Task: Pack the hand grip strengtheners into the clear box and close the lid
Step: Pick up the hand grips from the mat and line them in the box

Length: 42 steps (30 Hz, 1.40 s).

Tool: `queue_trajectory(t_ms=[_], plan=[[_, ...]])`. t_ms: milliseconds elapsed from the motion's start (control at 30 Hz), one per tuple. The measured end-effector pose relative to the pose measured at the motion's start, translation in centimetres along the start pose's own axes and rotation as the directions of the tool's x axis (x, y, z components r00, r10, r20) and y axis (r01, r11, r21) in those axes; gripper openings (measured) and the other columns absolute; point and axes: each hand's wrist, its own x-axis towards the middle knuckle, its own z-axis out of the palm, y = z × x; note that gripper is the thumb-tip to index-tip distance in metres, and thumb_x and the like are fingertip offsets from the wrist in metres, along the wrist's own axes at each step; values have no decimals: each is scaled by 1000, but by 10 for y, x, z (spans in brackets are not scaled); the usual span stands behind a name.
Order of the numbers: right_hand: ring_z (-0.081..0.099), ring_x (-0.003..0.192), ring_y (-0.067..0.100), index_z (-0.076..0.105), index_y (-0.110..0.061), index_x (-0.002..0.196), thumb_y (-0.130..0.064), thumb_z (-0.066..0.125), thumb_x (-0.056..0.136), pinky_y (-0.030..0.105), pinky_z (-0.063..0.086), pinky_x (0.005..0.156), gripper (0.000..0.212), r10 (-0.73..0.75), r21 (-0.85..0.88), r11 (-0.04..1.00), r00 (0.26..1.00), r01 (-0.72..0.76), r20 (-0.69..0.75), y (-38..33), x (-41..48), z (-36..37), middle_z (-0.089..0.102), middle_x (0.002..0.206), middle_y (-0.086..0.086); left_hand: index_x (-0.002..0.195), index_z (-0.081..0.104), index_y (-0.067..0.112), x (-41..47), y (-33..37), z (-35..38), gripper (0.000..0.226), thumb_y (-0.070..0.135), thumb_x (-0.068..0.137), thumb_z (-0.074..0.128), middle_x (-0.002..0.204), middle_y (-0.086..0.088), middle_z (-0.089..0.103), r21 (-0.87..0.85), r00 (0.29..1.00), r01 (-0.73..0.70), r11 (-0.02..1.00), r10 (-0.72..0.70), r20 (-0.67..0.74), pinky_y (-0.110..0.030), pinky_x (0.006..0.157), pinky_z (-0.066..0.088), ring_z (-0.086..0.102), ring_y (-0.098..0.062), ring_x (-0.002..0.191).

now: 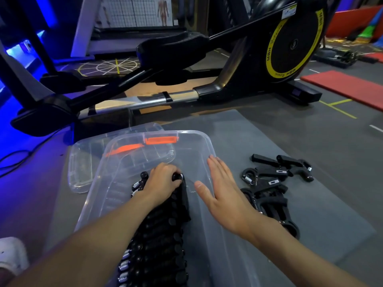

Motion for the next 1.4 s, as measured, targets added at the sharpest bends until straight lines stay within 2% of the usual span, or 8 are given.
queue_trajectory(t_ms=[267, 367, 467, 633, 800, 1033, 1233, 1400], plan=[[-5, 147, 3, 8, -13, 155, -41, 39, 101, 14, -2, 112, 68, -12, 77, 997, 998, 17, -62, -1, 0, 0, 5, 163, -5, 106, 70, 20, -4, 29, -24, 20, 23, 86, 68, 105, 8, 69, -210, 989, -109, 972, 84, -125, -29, 94, 46, 59, -12, 104], [27, 142, 8, 29, -15, 150, -32, 42, 102, 25, 19, 118, 53, 63, 339, 941, 986, -6, -157, 3, -3, -2, 31, 155, -4, 105, 70, 15, -10, 63, -44, 16, 17, 89, 65, 104, 5, 69, -293, 959, -217, 931, 147, -242, -15, 89, 41, 61, -10, 101], [52, 120, 11, 49, -14, 135, -27, 44, 101, 27, 39, 104, 36, 195, 407, 912, 924, -48, -330, 30, -9, -8, 56, 132, -2, 104, 69, 14, -19, 97, -53, 15, 16, 92, 61, 104, 5, 65, -305, 932, -316, 898, 234, -276, -20, 90, 43, 59, -9, 102], [57, 112, 19, 53, -17, 128, -30, 57, 93, 37, 45, 97, 38, 379, 235, 920, 864, -313, -332, 117, -32, -17, 61, 122, 0, 118, 61, 18, -30, 131, -34, 29, 34, 95, 54, 125, 3, 52, -220, 940, -342, 914, 331, -86, -28, 107, 33, 46, -13, 124], [47, 125, 25, 46, -12, 135, -30, 61, 90, 40, 40, 102, 50, 472, 11, 873, 839, -488, -273, 179, -57, -21, 52, 134, 6, 137, 48, 23, -36, 131, -11, 48, 47, 98, 37, 161, -3, 17, -76, 964, -247, 966, 253, 77, -37, 123, 5, -1, -11, 150], [32, 132, 30, 36, -12, 145, -31, 62, 87, 42, 35, 107, 67, 404, -230, 869, 896, -438, -184, 203, -50, -19, 42, 145, 7, 142, 42, 30, -38, 134, -16, 53, 51, 96, 26, 163, -2, 11, -13, 960, -255, 967, 254, 114, -32, 121, -5, -8, -9, 150], [48, 111, 34, 37, -12, 141, -24, 67, 78, 40, 41, 93, 71, 356, -298, 871, 920, -391, -166, 211, -46, -14, 50, 125, 11, 140, 43, 32, -39, 134, -15, 55, 50, 91, 24, 162, 1, 12, -51, 964, -240, 969, 244, 107, -32, 122, -3, -9, -5, 149], [38, 123, 28, 33, -22, 143, -42, 74, 71, 38, 37, 98, 85, 308, -446, 813, 926, -375, -218, 211, -40, -10, 35, 137, 6, 139, 45, 31, -41, 136, -17, 47, 44, 96, 29, 162, 0, 14, -73, 963, -244, 967, 251, 102, -29, 120, -4, -8, -5, 148]])
